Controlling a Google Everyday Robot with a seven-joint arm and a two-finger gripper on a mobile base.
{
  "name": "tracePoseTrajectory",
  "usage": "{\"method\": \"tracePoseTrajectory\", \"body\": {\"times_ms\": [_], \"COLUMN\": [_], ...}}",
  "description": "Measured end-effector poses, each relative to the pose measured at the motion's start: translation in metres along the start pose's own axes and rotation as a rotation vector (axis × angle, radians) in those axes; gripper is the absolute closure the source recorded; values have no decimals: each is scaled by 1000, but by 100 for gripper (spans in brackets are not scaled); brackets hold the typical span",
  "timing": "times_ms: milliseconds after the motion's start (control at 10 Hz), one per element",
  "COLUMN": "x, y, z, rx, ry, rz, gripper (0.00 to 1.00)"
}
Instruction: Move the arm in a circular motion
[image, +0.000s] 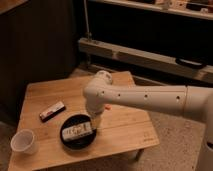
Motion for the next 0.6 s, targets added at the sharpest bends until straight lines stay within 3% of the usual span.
{"method": "tracePoseTrajectory", "body": {"times_ms": [300, 600], "x": [35, 22], "y": [16, 54], "z": [-8, -20], "rx": [-37, -66], "ry": [-12, -22], "rz": [-54, -73], "gripper": [33, 33]}}
